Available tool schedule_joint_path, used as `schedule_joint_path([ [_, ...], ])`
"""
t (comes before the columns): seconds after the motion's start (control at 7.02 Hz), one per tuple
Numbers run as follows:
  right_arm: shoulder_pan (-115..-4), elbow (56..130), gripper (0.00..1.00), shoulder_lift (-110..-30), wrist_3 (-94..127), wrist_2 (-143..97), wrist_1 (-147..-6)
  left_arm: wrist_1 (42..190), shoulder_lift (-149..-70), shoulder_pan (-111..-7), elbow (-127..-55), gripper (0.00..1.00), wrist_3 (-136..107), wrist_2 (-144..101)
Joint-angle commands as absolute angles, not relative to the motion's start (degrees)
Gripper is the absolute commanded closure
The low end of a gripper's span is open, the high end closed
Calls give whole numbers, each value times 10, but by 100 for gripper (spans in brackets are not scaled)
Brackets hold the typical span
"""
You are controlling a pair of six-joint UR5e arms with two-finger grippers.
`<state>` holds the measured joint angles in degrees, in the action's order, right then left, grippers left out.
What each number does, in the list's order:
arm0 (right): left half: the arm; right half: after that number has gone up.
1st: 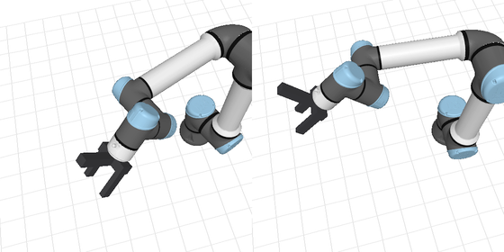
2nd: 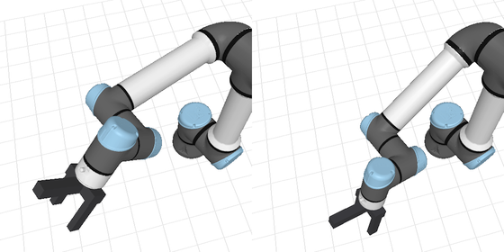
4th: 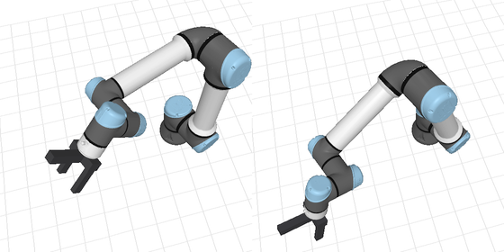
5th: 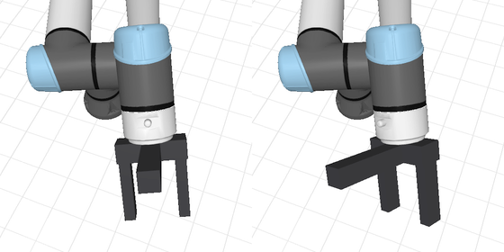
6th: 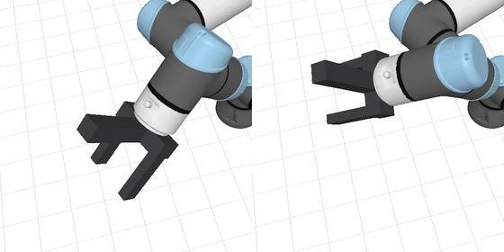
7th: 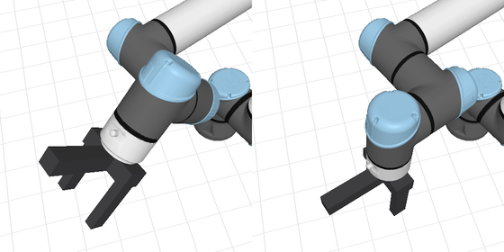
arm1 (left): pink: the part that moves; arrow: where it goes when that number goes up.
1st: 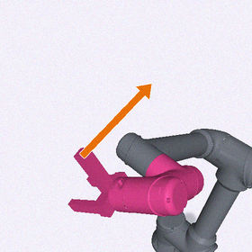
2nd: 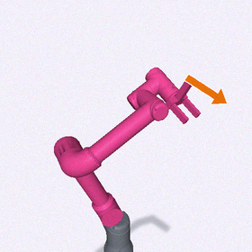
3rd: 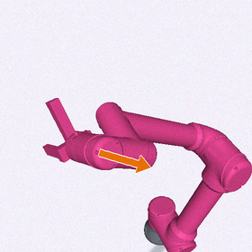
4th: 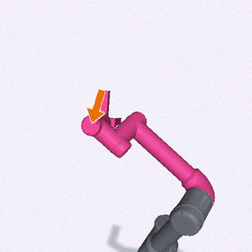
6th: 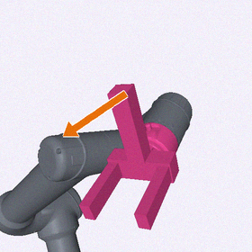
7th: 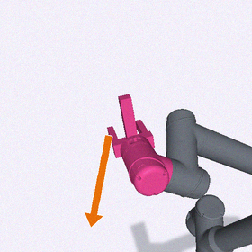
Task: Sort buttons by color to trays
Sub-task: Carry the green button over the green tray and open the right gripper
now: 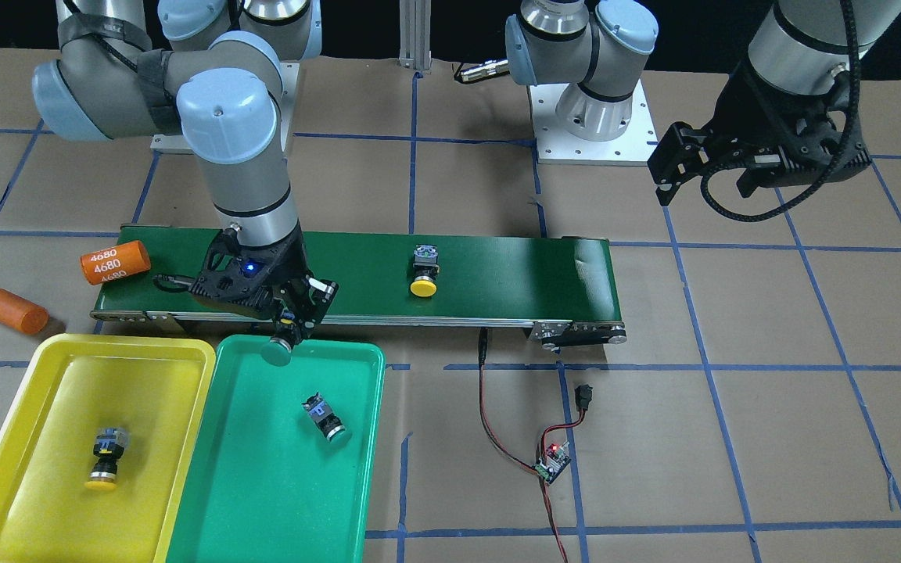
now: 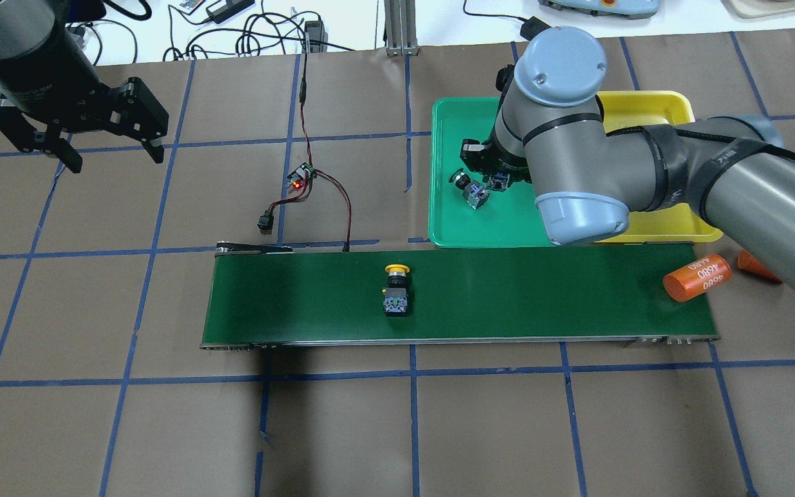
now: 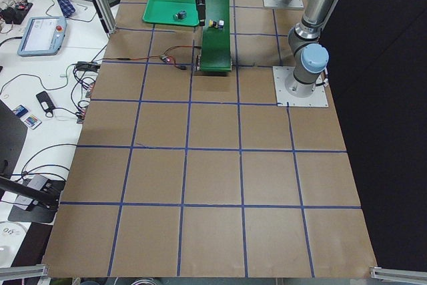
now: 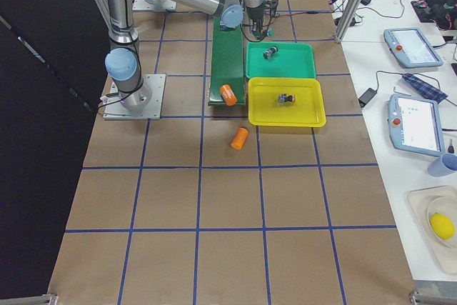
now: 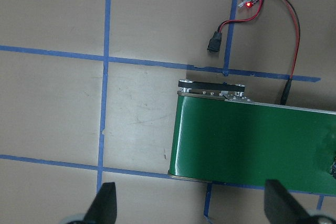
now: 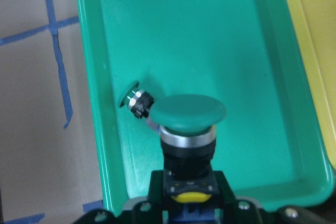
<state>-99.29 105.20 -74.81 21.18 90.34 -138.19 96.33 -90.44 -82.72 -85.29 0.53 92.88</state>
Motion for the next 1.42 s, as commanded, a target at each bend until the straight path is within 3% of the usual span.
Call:
schedule_joint_path([
  [0.0,-992,1055,96,-712,140,905,-1468,963,-904,-828,-853,0,5,930],
  [0.28,-991,1055,27,-714,80,922,-1468,963,-905,-828,-853,0,5,929],
  [0.43,-992,1055,0,-718,75,927,-1465,962,-906,-828,-852,0,5,929],
  [0.85,-996,1070,0,-736,81,937,-1430,962,-905,-827,-853,0,5,929],
  [1.28,-1009,1077,0,-827,229,926,-1207,962,-904,-827,-853,0,5,930],
])
